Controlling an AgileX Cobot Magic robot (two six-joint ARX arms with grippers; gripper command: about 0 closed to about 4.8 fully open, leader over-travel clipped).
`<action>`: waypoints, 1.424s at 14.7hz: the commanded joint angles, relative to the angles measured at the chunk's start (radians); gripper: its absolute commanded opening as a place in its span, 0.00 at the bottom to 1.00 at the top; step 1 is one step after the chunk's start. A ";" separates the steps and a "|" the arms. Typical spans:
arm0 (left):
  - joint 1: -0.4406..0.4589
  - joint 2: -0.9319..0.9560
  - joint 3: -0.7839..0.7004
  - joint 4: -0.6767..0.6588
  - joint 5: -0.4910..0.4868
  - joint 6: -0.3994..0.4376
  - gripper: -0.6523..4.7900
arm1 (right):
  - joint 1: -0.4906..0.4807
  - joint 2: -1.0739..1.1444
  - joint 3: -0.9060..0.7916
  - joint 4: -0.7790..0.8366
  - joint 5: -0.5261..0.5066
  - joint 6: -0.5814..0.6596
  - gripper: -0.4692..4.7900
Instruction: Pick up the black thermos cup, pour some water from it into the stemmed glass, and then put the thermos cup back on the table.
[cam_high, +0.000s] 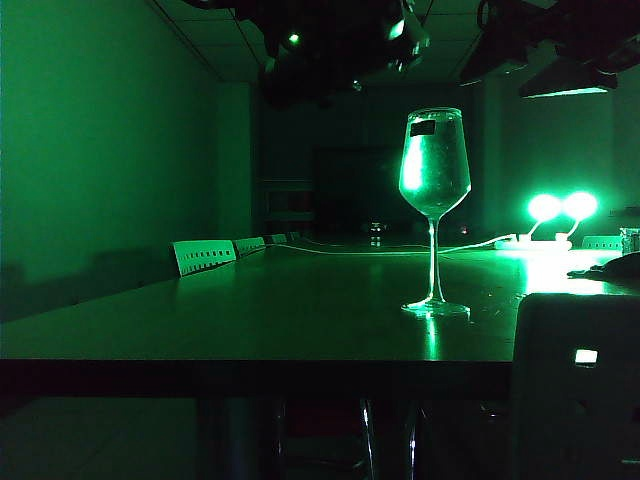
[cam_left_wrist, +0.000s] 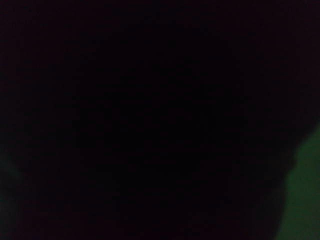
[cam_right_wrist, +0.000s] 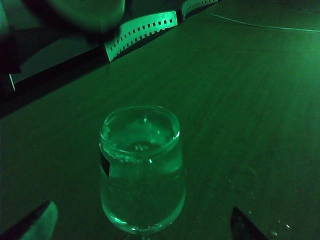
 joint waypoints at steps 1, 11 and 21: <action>-0.002 -0.014 0.011 0.048 -0.006 -0.342 0.23 | 0.000 -0.003 0.005 0.011 -0.003 0.005 1.00; -0.038 -0.014 0.011 -0.002 0.009 -1.156 0.23 | 0.000 -0.013 0.006 0.034 -0.002 0.004 1.00; 0.027 -0.121 0.009 -0.186 -0.133 -1.387 0.22 | -0.002 -0.022 0.006 0.068 0.001 0.004 1.00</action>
